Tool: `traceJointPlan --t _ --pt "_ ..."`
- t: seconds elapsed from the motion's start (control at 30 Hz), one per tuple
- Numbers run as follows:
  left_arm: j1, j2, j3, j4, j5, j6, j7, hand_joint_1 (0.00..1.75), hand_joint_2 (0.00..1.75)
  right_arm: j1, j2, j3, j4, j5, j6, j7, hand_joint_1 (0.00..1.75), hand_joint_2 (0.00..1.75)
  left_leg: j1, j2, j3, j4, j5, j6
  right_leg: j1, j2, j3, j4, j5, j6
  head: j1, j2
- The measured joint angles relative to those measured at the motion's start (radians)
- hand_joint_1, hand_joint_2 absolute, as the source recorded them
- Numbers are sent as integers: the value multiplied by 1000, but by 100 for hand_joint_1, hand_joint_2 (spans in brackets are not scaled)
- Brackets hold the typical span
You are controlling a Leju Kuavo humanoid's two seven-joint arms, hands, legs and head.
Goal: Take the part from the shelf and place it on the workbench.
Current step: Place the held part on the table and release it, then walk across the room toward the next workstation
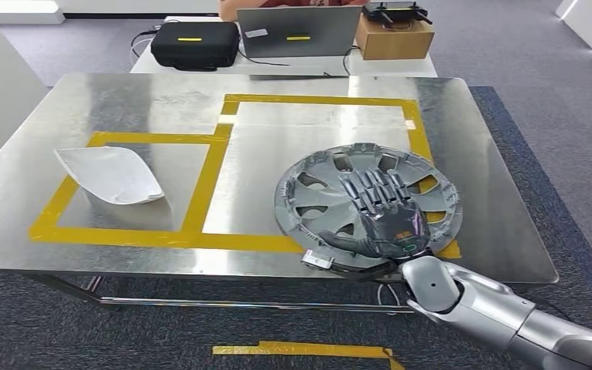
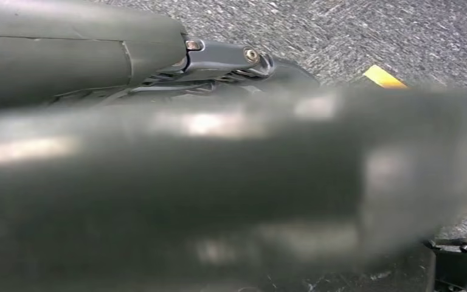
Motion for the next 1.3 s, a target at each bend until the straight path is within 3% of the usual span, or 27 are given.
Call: traceJointPlan --t 0.27,0.4,0.47,0.5,0.63,0.67,0.7,0.73,0.9,1.13,1.3 --pt "0 0 0 0 -2 -2 0 0 0 -81 -35 13 -46 -1 0 -3 0 0 0 0 0 0 0 0 0 0 0 0 1 0 0 0" --pt "1 0 0 0 -3 -2 0 0 0 -90 -74 -40 -118 -1 0 -104 0 0 0 0 0 1 0 0 0 0 0 0 1 0 0 0" --pt "1 0 0 0 -5 -2 0 0 0 -24 -56 -129 -183 -1 0 -271 0 0 1 -2 0 0 0 0 1 -3 1 0 0 0 0 0" --pt "3 -1 0 0 -6 -2 -1 0 0 34 -13 -204 -228 -1 -1 -413 0 0 2 -4 -1 0 0 0 2 -4 1 0 0 0 1 0" --pt "3 -2 0 0 -10 -3 -7 0 0 253 297 -590 -403 -2 -6 -1236 0 0 3 -7 -3 0 -1 -2 3 -6 -2 0 -3 -1 -7 0" --pt "3 -3 0 0 -11 -3 -10 0 0 283 351 -663 -434 -3 -7 -1372 0 0 3 -9 -3 -1 -1 -2 3 -9 -2 0 -4 -2 -11 0" --pt "4 -4 0 0 -11 -3 -12 0 0 305 388 -717 -460 -5 -7 -1442 0 0 4 -11 -3 -1 -1 -3 4 -10 -2 1 -5 -2 -11 0" --pt "7 -4 0 0 -11 -3 -14 0 0 326 421 -757 -481 -5 -7 -1443 0 0 4 -11 -3 -1 0 -3 5 -10 -2 1 -5 -3 -11 0" --pt "6 -5 0 0 -11 -8 -19 0 0 396 540 -866 -557 -5 -7 -1274 0 0 4 -7 -3 -1 -1 -4 4 -4 -2 1 -3 -4 -12 0" --pt "6 -4 0 0 -9 -36 -31 0 0 436 599 -900 -610 -2 -7 -1290 0 0 3 -6 -3 1 -1 -3 3 -4 -2 0 -2 -3 -12 0" --pt "6 -1 1 0 -8 -34 -31 0 0 448 619 -906 -620 -2 -7 -1298 0 0 -2 -6 -5 9 -5 7 -1 -3 -2 -1 1 5 -12 0"
